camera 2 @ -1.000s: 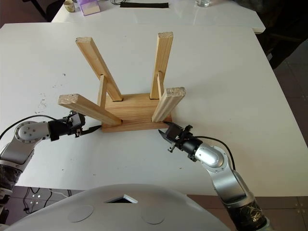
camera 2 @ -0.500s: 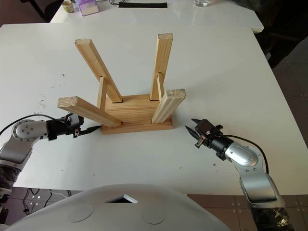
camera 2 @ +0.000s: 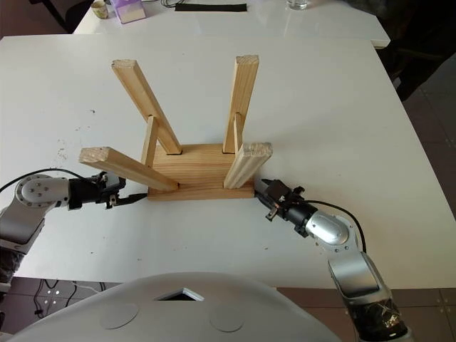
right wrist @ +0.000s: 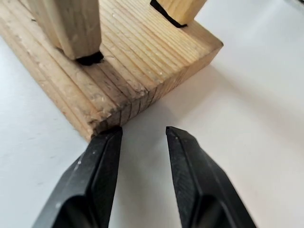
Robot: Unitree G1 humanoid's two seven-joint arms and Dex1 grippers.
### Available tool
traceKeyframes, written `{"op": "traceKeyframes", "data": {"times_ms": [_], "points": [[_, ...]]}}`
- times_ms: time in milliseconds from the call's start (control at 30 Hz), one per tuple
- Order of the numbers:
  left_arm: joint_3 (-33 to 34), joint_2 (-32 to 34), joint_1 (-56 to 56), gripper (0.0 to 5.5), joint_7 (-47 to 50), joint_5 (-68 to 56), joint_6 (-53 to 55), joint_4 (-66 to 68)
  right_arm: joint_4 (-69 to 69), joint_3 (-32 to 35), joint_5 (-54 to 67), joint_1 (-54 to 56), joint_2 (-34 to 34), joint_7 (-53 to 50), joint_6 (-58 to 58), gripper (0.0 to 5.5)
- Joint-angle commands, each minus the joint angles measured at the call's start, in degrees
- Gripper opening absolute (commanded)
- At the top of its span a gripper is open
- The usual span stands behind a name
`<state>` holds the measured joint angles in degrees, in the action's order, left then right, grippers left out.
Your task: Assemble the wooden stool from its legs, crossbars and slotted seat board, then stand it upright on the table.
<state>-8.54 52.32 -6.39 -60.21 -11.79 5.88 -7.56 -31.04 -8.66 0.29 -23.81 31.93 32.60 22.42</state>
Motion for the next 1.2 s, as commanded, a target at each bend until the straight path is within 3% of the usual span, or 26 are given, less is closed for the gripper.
{"op": "traceKeyframes", "data": {"times_ms": [33, 267, 600, 833, 1000, 1200], "points": [[4.3, 2.0, -1.5, 2.83, -3.9, -13.9, 11.1, -15.8, -15.4, 3.7, 11.8, -0.7, -0.4, 3.2, 7.7, 1.7], [12.5, 5.6, 0.5, 2.83, -7.1, -24.9, 23.3, -22.7, -28.4, 14.2, 23.6, -9.3, 5.9, 7.3, 16.0, 1.7], [23.1, 8.9, -4.4, 2.83, -13.3, -33.3, 31.1, -27.0, -29.0, 22.4, 41.9, -13.1, 17.3, 5.7, 10.7, 1.7], [24.7, 9.3, -2.1, 2.83, -14.7, -34.7, 34.1, -25.8, -28.9, 28.5, 53.0, -12.2, 23.8, 3.1, 11.2, 1.7], [21.7, 8.6, -1.3, 2.83, -15.7, -28.3, 30.0, -20.7, -28.9, 28.1, 51.9, -13.3, 25.1, 3.0, 12.2, 1.7], [15.3, 5.8, -6.0, 2.83, -14.2, -10.2, 9.4, -7.9, -18.7, 28.0, 42.7, -14.7, 23.5, 8.3, 10.8, 1.7]]}}
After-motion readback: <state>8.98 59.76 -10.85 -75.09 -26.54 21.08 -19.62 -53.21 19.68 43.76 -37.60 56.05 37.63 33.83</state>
